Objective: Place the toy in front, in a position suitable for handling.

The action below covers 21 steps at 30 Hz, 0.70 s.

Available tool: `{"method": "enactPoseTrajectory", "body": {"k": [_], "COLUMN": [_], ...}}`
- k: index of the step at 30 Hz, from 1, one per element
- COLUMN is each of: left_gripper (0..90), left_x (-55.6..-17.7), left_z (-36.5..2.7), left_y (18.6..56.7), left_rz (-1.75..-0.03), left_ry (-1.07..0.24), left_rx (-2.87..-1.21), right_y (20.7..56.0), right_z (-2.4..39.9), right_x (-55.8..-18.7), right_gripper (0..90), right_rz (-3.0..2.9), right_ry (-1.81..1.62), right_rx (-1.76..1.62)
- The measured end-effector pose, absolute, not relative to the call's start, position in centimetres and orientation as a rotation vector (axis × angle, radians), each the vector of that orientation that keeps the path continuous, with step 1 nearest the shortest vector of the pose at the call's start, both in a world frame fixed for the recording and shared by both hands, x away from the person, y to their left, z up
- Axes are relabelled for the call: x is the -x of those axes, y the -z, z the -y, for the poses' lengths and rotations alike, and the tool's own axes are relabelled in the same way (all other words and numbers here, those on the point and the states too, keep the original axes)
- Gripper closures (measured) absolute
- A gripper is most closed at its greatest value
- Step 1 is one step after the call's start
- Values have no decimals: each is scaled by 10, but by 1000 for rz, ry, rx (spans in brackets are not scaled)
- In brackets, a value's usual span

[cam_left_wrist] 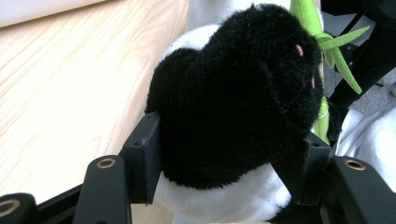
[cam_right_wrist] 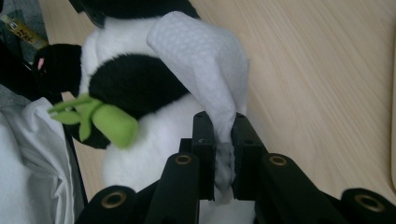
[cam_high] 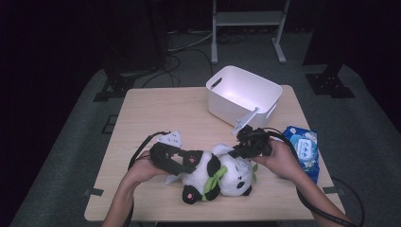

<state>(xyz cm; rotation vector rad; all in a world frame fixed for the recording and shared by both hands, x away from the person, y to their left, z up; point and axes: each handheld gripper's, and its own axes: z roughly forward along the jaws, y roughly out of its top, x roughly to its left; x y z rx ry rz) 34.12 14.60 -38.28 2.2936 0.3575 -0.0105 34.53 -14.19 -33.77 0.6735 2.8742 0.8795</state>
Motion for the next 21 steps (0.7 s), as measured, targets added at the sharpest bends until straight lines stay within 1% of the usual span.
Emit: {"method": "enactPoseTrajectory", "body": {"k": [10,17,21], "left_gripper": [389,366,324], "left_x": [-341,-342,-343], "left_z": [-146,-147,-146], "left_y": [382,381,384], "left_rz": [-354,-366,-390], "left_ry": [6,12,17], "left_rx": [-2293,-2269,-2274], "right_y": [337,344,347], "right_z": [110,119,129], "right_x": [-345,-344,-344], "right_gripper": [817,818,817], "right_rz": [-2912,-2919,-2902], "right_ry": [-822,-806,-801], "right_rx": [-562,-595,-626]}}
